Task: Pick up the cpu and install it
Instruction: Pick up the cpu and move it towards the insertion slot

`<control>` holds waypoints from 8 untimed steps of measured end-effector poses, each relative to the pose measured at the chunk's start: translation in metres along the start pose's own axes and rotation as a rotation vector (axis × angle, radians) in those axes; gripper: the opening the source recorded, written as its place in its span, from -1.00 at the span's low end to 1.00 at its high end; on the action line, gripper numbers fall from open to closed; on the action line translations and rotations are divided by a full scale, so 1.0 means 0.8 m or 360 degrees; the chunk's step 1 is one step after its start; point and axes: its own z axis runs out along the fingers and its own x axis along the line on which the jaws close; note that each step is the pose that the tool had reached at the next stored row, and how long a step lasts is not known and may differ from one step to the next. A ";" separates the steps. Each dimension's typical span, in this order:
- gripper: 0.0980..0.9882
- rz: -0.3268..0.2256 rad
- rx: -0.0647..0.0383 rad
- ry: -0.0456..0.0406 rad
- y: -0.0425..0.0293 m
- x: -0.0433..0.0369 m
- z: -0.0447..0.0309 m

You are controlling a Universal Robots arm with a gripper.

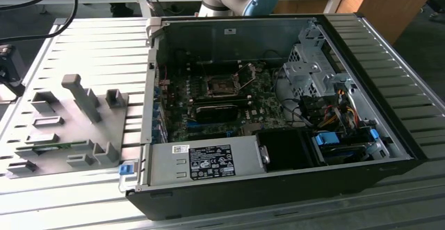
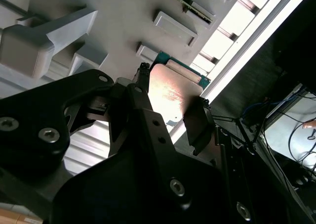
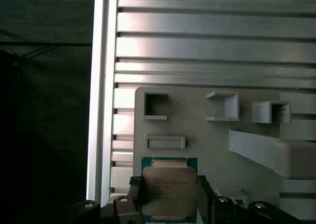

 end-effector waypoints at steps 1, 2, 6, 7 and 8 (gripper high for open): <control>-0.03 0.0000 0.0000 0.0000 0.0000 0.000 -0.0006; -0.03 0.0000 0.0000 0.0000 0.0001 0.000 -0.0012; -0.03 0.0000 0.0000 0.0000 0.0002 0.000 -0.0033; -0.03 0.0000 0.0000 0.0000 0.0002 0.000 -0.0038; -0.03 0.0000 0.0000 0.0000 0.0003 0.000 -0.0044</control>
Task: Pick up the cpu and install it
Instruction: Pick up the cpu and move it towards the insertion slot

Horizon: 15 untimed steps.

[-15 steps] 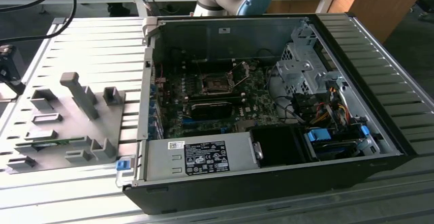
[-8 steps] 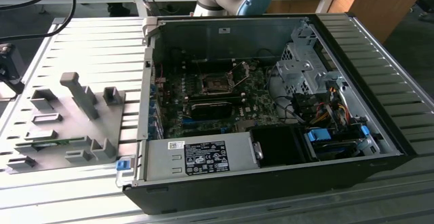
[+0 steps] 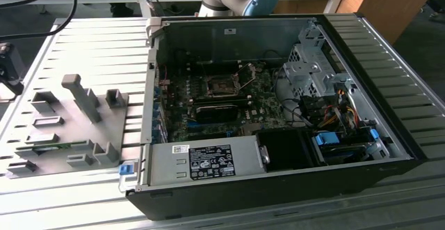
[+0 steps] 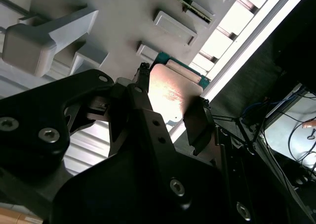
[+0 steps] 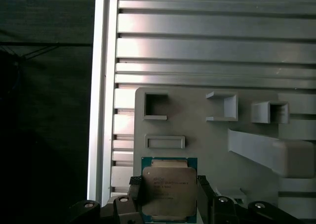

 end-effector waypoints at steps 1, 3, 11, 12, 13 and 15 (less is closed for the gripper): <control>-0.03 0.0000 0.0000 0.0000 0.0000 0.000 -0.0005; -0.03 0.0000 0.0000 0.0000 0.0002 0.000 -0.0016; -0.03 0.0000 0.0000 0.0000 0.0007 0.000 -0.0095; -0.03 0.0000 0.0000 0.0000 0.0008 0.000 -0.0111; -0.03 0.0000 0.0000 0.0000 0.0009 0.000 -0.0128; -0.03 0.0000 0.0000 0.0000 0.0011 0.000 -0.0162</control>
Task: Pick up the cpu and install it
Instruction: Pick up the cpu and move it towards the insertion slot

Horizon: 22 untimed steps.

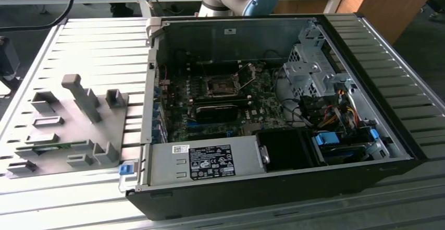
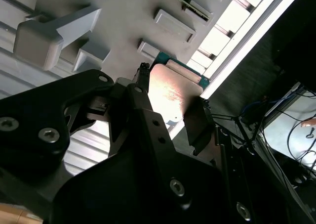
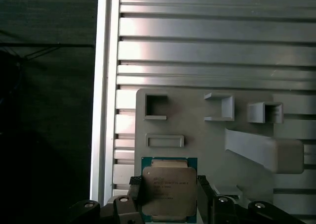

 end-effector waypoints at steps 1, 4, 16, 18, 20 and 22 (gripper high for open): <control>-0.03 0.0000 0.0000 0.0000 0.0001 0.000 -0.0015; -0.03 0.0000 0.0000 0.0000 0.0003 0.000 -0.0052; -0.03 0.0000 0.0000 0.0000 0.0009 0.000 -0.0163; -0.03 0.0000 0.0000 0.0000 0.0010 0.000 -0.0177; -0.03 0.0000 0.0000 0.0000 0.0011 0.000 -0.0191; -0.03 0.0000 0.0000 0.0000 0.0011 0.000 -0.0204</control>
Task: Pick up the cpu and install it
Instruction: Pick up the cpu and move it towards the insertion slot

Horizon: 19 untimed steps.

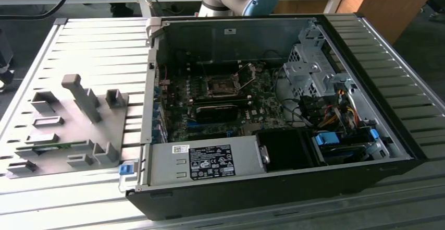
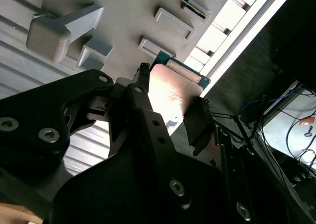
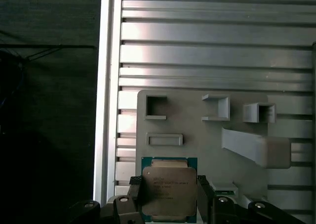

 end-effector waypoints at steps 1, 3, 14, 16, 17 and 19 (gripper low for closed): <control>-0.03 0.0000 0.0000 0.0000 0.0000 0.000 -0.0005; -0.03 0.0000 0.0000 0.0000 0.0001 0.000 -0.0018; -0.03 0.0000 0.0000 0.0000 0.0011 0.000 -0.0169; -0.03 0.0000 0.0000 0.0000 0.0014 0.000 -0.0226; -0.03 0.0000 0.0000 0.0000 0.0016 0.000 -0.0251; -0.03 0.0000 0.0000 0.0000 0.0021 0.000 -0.0313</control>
